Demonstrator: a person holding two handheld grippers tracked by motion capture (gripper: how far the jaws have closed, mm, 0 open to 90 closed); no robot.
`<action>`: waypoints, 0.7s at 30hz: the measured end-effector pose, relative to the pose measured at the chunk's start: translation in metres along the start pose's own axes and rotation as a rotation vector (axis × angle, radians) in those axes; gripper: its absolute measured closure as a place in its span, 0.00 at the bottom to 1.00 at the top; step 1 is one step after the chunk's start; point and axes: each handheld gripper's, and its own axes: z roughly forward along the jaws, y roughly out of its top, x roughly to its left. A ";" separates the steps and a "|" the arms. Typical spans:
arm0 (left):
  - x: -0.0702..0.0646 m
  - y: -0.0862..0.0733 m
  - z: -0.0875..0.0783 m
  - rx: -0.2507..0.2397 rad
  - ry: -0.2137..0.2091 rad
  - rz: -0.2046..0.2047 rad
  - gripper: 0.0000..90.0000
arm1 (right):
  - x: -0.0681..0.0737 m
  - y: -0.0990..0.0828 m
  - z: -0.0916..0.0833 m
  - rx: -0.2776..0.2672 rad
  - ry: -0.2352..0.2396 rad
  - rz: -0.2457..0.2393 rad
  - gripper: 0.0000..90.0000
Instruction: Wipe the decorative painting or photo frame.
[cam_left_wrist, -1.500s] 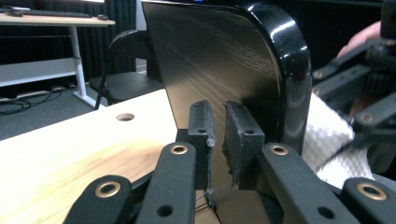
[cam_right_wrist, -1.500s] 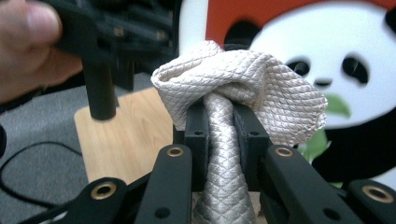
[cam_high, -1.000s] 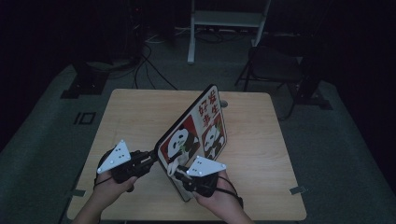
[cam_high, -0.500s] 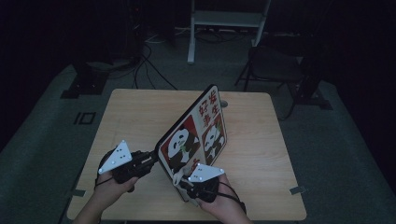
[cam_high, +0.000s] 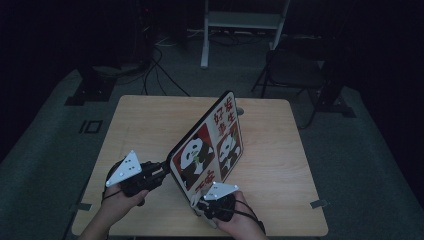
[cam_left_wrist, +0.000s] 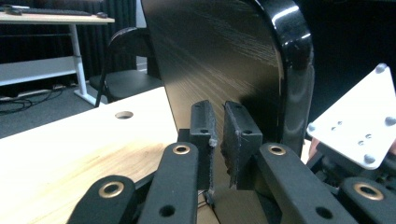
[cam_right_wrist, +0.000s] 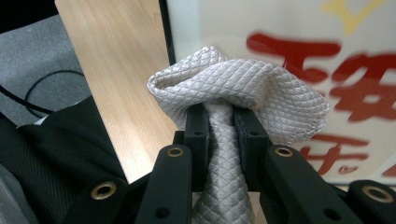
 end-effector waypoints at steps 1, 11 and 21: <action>0.000 0.000 0.000 0.001 -0.001 0.000 0.92 | -0.001 -0.003 0.002 0.019 -0.001 -0.002 0.87; -0.001 -0.001 0.001 0.007 -0.015 0.005 0.90 | -0.004 -0.022 0.018 0.134 -0.007 0.015 0.87; -0.002 -0.002 0.003 -0.002 -0.042 0.007 0.82 | -0.017 -0.021 -0.011 0.032 -0.036 0.090 0.87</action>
